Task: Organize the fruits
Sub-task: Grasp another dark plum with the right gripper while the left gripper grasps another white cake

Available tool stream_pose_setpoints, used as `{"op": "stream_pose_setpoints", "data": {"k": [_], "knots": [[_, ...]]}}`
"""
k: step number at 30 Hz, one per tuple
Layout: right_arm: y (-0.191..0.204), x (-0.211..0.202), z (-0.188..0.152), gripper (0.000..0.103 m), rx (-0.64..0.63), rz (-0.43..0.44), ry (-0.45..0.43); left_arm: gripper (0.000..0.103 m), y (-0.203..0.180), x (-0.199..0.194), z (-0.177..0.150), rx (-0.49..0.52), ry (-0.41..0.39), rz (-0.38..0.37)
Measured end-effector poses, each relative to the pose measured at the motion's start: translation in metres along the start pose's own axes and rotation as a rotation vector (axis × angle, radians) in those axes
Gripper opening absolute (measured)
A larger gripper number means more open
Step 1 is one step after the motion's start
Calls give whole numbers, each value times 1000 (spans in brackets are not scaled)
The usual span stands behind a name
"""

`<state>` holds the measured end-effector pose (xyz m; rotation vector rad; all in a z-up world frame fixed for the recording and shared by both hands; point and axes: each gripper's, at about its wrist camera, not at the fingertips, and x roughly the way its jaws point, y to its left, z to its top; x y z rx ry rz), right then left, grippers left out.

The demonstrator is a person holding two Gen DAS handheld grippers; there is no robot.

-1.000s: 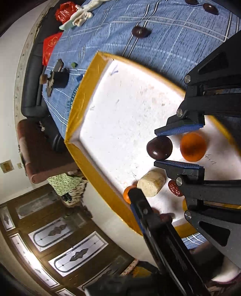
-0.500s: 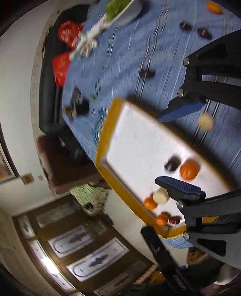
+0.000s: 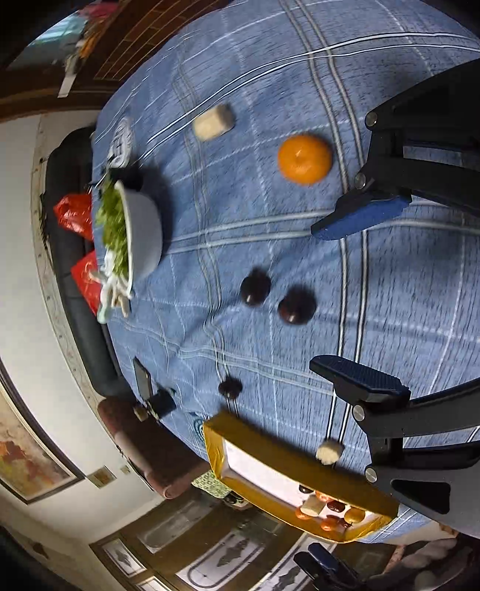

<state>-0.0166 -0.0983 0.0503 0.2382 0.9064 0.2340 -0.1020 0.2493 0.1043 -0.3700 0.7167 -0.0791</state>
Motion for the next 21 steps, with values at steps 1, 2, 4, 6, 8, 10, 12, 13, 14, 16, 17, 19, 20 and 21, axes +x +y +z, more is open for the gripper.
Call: {"op": "stream_pose_setpoints", "data": {"k": [1,2,4,6,8,10,12,13,14,16,17,19,20,21], "knots": [[-1,2,0,70,2,6,-1,74,-5,1,-1,16,6,-1],[0,4,1,70,-1,14,0,74,-13,4,-3,42,15,-3],[3,12,3,70,-15,18,7,74,-22,6,-7,76,26,-3],[10,23,5,70,-31,12,11,74,-29,10,-12,105,45,-2],[17,37,10,69,-55,7,19,74,-32,15,-16,122,68,1],[25,51,12,60,-85,-11,26,74,-34,19,-19,137,84,1],[32,62,13,54,-112,-27,39,74,-37,23,-23,167,106,-7],[35,69,13,54,-125,-47,49,74,-40,25,-25,182,115,-16],[36,72,13,54,-131,-56,52,74,-44,28,-27,204,128,-33],[36,74,12,53,-138,-63,39,74,-53,33,-31,243,145,-60],[35,74,12,48,-140,-62,36,74,-57,36,-32,261,154,-73],[32,72,11,34,-142,-73,22,74,-66,41,-35,292,168,-93],[30,71,11,29,-138,-75,19,74,-72,45,-36,317,175,-102],[27,70,12,28,-126,-64,15,74,-76,48,-36,335,180,-108]]}}
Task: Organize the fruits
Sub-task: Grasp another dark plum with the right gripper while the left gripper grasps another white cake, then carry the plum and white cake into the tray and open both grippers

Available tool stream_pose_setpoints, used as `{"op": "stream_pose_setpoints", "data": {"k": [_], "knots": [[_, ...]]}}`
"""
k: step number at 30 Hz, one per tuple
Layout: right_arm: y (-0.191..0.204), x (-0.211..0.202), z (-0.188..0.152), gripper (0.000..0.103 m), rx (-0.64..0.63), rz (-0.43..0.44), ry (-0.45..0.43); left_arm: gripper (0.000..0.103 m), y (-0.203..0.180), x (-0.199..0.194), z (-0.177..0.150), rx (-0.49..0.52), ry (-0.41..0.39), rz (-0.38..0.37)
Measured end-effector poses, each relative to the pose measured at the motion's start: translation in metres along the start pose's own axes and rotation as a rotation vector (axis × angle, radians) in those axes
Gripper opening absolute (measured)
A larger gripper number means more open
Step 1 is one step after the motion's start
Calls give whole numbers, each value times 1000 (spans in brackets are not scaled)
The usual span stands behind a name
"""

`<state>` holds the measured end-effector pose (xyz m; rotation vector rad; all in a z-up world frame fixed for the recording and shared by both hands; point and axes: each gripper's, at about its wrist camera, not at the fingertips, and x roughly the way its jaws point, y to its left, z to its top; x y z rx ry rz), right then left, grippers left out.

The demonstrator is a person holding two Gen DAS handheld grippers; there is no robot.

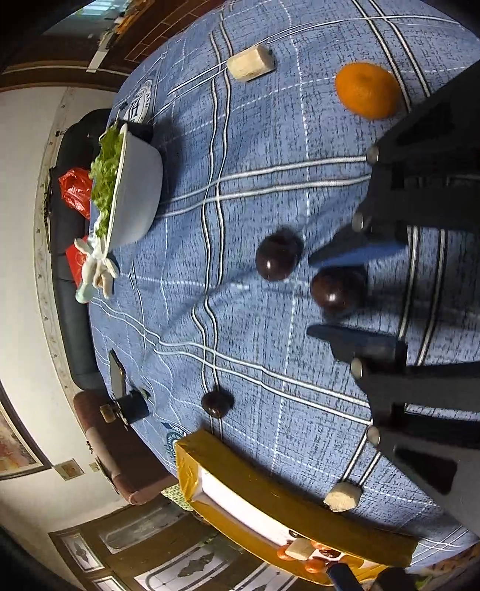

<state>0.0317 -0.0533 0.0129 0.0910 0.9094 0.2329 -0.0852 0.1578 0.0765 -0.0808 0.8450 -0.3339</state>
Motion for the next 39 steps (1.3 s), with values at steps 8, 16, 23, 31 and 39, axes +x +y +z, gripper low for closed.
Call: {"op": "stream_pose_setpoints", "data": {"k": [8,16,23,31,39], "knots": [[-2,-12,-2,27,4,49,-37,71,2,44,6,40,102,85],[1,-16,-1,27,1,80,-47,71,0,66,6,84,148,141],[1,-17,-1,27,8,98,-45,73,-2,59,9,71,160,-22],[2,-19,-1,27,11,113,-48,73,5,60,12,49,146,14],[1,-19,-1,27,16,116,-47,73,-18,77,5,193,163,116]]}}
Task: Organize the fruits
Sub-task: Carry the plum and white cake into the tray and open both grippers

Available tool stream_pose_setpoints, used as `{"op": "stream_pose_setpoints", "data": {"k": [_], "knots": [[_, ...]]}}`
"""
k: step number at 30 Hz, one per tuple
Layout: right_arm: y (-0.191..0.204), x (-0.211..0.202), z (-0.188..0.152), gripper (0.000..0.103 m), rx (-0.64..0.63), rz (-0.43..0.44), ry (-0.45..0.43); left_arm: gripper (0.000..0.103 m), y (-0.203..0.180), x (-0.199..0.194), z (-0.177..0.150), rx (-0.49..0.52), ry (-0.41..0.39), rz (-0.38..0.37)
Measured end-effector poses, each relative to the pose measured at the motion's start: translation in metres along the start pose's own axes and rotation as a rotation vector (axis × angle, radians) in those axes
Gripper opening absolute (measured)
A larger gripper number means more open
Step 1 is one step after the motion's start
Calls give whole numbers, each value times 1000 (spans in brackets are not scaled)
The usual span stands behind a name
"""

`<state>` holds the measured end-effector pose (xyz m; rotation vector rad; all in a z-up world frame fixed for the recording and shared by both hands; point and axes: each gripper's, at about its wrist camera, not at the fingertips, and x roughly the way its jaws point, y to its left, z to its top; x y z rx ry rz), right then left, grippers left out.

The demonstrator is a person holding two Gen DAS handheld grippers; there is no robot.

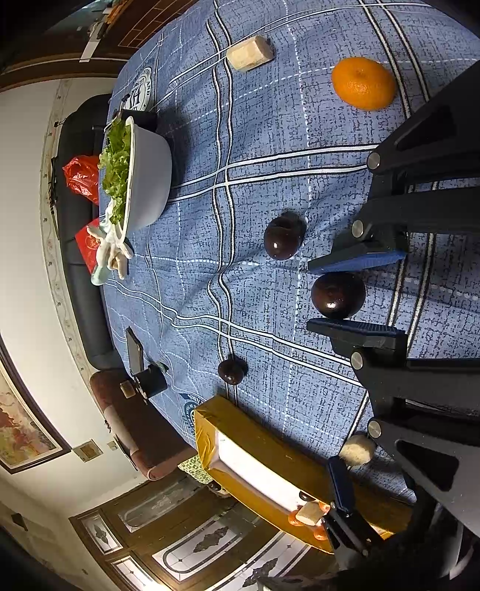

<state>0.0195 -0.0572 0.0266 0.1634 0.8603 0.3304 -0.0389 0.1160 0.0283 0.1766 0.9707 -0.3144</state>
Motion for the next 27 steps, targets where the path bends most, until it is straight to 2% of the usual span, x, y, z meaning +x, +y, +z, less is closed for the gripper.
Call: {"op": "stream_pose_setpoints", "data": {"k": [3,5,6,7,10,12,16,21,27], "knots": [[0,-1,0,27,0,4,-2,72,4,2,0,6,10,8],[1,-1,0,27,-2,7,-2,64,0,1,-1,27,7,26],[1,-1,0,27,-3,8,-2,35,-3,1,-2,46,2,41],[1,-1,0,27,-3,9,-2,26,-4,2,-3,49,4,54],[1,-1,0,27,-4,7,-2,26,-1,-4,-4,19,-19,23],[1,0,0,27,-3,7,0,26,1,-12,-4,1,-46,34],[3,-2,0,27,-9,14,-10,26,19,-32,-4,-88,-104,10],[8,-6,-3,27,-20,20,-27,26,69,-71,-13,-264,-177,14],[35,-11,-1,28,-44,54,-27,26,137,-103,-37,-423,-200,98]]}}
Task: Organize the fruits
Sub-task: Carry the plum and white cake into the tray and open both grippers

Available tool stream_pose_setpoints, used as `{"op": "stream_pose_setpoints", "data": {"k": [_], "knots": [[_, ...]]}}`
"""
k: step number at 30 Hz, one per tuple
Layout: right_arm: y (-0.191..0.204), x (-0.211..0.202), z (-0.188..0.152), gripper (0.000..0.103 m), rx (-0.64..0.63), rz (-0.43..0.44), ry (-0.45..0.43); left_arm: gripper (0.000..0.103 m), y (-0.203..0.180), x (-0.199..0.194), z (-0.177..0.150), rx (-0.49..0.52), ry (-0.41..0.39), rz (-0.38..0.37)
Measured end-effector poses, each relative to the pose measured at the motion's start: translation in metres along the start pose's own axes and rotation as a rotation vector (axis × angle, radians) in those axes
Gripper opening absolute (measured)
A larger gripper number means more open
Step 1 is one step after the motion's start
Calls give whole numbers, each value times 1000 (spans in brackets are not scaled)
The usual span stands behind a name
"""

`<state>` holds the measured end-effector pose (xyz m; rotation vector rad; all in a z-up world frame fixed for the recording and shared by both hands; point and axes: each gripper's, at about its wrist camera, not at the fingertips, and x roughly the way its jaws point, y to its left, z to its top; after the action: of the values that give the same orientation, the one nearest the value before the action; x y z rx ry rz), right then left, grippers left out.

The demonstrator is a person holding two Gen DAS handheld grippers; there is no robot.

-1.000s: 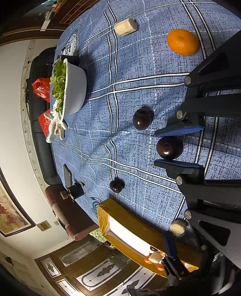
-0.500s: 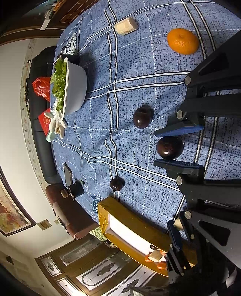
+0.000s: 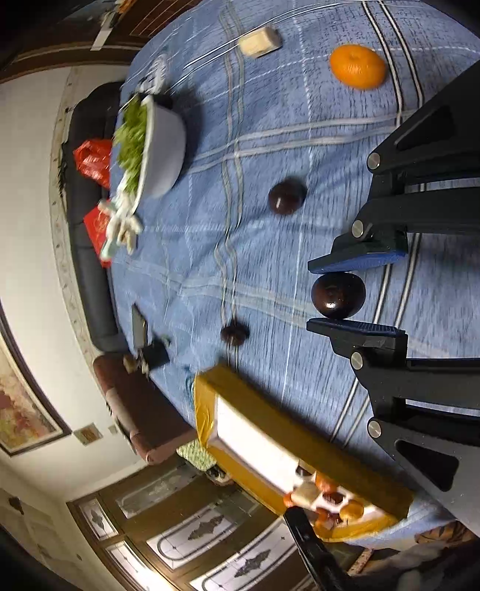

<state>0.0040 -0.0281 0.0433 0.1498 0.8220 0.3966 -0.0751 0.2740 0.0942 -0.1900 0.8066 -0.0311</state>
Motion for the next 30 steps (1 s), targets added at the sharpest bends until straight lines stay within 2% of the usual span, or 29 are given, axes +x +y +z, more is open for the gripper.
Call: {"op": "stream_pose_setpoints", "data": {"k": [5,10,13,20,22,26,28,30], "knots": [[55,3,12,28,-37,149,35,26,44,1,-3,-108,17,34],[117,28,11,28,-78,332,138,26,59,4,-17,-151,36,32],[140,41,3,28,-77,408,197,26,69,7,-21,-176,39,47],[176,61,-18,29,-138,410,265,29,78,10,-27,-218,46,21],[182,65,-21,29,-145,403,271,44,80,8,-28,-229,44,11],[187,67,-22,30,-161,395,276,60,81,-4,-26,-244,16,7],[188,65,-24,39,-163,393,274,71,80,-12,-25,-255,-5,5],[188,62,-25,45,-161,399,267,76,80,-18,-24,-263,-19,7]]}}
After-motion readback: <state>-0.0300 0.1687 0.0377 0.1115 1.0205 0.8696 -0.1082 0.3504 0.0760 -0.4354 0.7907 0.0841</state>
